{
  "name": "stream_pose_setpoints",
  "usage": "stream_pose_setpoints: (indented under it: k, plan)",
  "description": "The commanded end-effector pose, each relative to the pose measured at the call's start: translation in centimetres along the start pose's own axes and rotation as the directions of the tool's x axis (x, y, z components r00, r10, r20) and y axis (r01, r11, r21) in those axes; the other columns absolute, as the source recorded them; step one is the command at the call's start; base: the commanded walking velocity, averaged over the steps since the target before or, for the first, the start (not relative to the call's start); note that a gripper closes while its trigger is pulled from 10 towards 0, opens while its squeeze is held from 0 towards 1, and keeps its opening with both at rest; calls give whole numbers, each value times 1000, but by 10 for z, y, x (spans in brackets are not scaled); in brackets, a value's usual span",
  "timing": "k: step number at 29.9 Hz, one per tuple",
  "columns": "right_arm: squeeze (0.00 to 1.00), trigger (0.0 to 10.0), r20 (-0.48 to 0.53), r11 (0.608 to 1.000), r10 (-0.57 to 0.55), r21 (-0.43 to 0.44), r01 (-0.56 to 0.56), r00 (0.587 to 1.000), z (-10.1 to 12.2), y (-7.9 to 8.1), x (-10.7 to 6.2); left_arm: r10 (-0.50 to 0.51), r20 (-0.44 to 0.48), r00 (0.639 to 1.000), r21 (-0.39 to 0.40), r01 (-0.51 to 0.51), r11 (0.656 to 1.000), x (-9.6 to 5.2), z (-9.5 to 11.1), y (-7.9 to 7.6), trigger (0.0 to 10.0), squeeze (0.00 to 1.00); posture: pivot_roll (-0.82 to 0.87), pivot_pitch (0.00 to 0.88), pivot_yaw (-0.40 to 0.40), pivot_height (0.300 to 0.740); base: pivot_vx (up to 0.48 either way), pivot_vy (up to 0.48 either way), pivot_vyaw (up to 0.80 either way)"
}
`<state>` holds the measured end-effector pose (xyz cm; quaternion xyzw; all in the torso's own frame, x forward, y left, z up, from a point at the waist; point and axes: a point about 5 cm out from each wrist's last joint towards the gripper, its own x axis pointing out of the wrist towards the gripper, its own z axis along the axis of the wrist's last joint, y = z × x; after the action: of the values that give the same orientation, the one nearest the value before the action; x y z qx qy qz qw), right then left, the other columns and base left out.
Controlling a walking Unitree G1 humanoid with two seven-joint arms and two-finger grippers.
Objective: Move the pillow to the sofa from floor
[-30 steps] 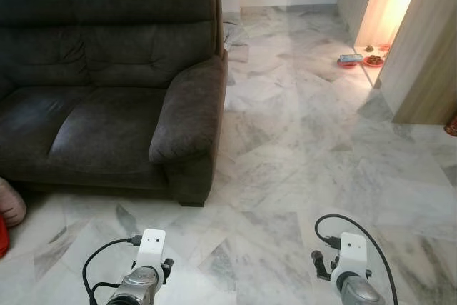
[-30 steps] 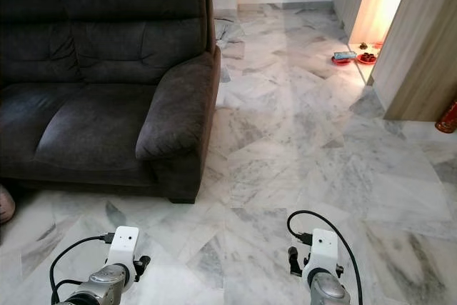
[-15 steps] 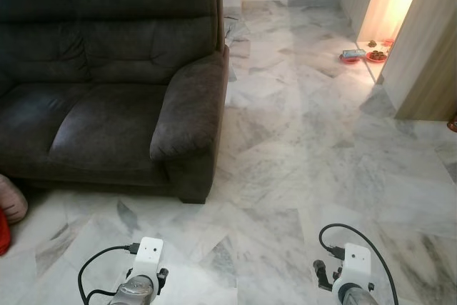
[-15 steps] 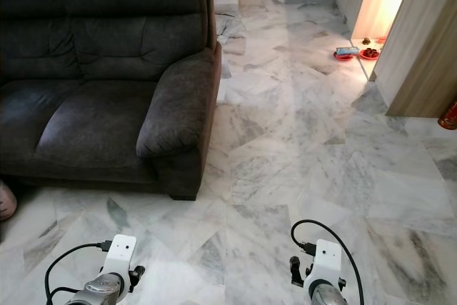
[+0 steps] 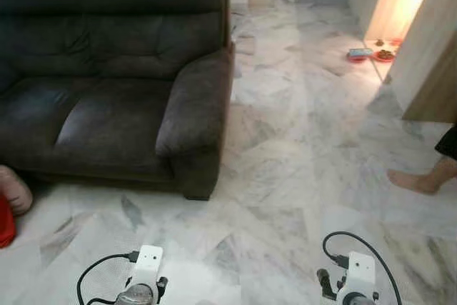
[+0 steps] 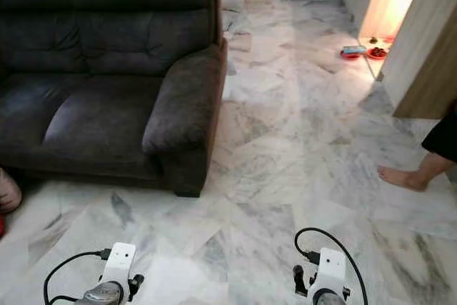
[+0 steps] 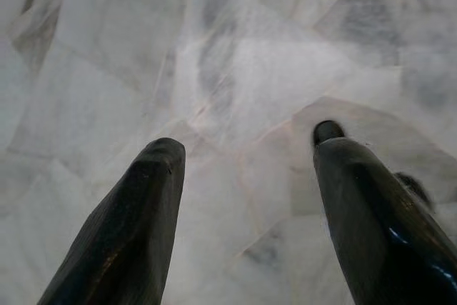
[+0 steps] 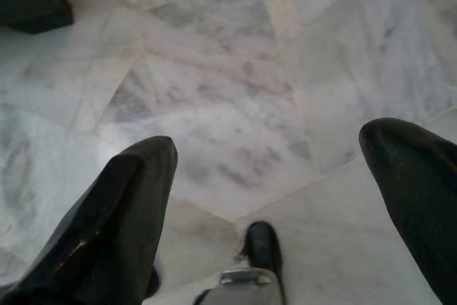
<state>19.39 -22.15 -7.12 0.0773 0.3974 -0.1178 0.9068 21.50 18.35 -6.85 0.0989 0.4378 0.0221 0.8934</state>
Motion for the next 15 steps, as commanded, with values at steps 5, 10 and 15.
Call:
stream_pose_setpoints:
  k: [5,10,15]
  plan:
    - [0,10000,4,1000,18,-3,-18,1000,-3,7,0,12,0,1000,11,-12,1000,0,-1,3,10000,0,-141,69,91,740,0,427,0]
    - [0,10000,5,1000,10,3,-10,1000,-3,7,0,13,0,1000,4,-13,1000,0,-1,2,10000,0,-128,77,87,740,0,430,0]
    - [0,10000,1,1000,5,-17,-5,1000,-2,10,0,13,-5,1000,-1,-13,1000,0,-1,3,10000,0,-134,87,90,740,0,421,0]
